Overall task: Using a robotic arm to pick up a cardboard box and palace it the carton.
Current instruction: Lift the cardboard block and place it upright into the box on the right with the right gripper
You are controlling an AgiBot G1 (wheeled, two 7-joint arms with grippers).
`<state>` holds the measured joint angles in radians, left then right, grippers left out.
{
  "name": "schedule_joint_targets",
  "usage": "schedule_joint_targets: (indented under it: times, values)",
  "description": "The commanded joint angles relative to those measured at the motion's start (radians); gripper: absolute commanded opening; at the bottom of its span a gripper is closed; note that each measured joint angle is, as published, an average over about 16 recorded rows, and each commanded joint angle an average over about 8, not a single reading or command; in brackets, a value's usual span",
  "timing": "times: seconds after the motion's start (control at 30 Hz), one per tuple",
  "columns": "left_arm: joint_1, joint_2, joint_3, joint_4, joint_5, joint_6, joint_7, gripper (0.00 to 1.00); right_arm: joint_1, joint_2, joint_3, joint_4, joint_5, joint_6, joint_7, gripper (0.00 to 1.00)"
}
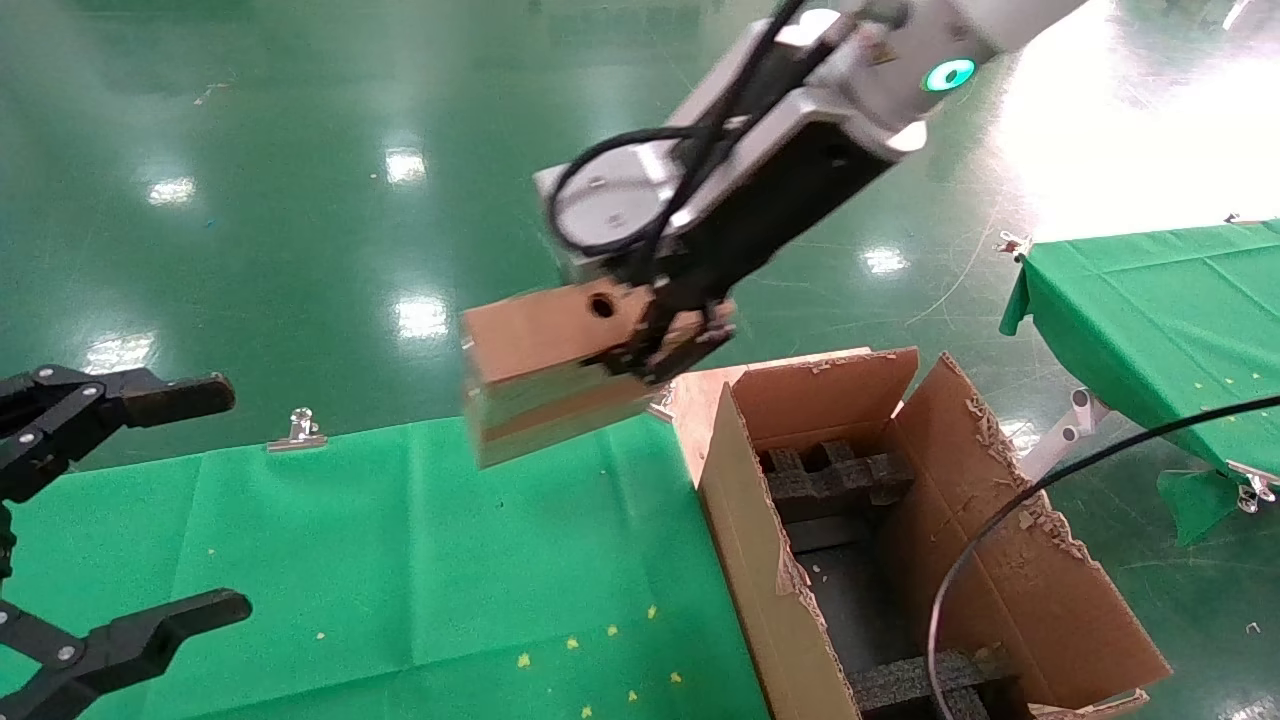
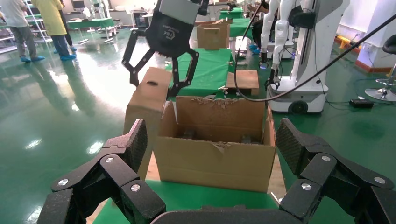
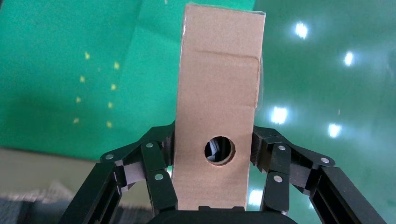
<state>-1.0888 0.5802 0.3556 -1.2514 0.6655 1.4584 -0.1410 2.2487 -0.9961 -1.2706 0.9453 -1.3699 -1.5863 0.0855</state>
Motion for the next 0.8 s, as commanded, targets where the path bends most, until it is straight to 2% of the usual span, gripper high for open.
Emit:
schedule_joint_targets:
  times: [0.03,0.5,0.8]
  values:
    - [0.000,0.000,0.000,0.000,0.000,0.000,0.000,1.00,0.016,0.015,-0.019,-0.010,0.006,0.000,-0.005,0.00]
    - [0.000,0.000,0.000,0.000,0.000,0.000,0.000,1.00,0.200,0.311,-0.301,0.145,-0.018,-0.009,0.085,0.00]
    - [0.000,0.000,0.000,0.000,0.000,0.000,0.000,1.00,0.293,0.440,-0.448,0.215,0.004,0.004,0.150,0.00]
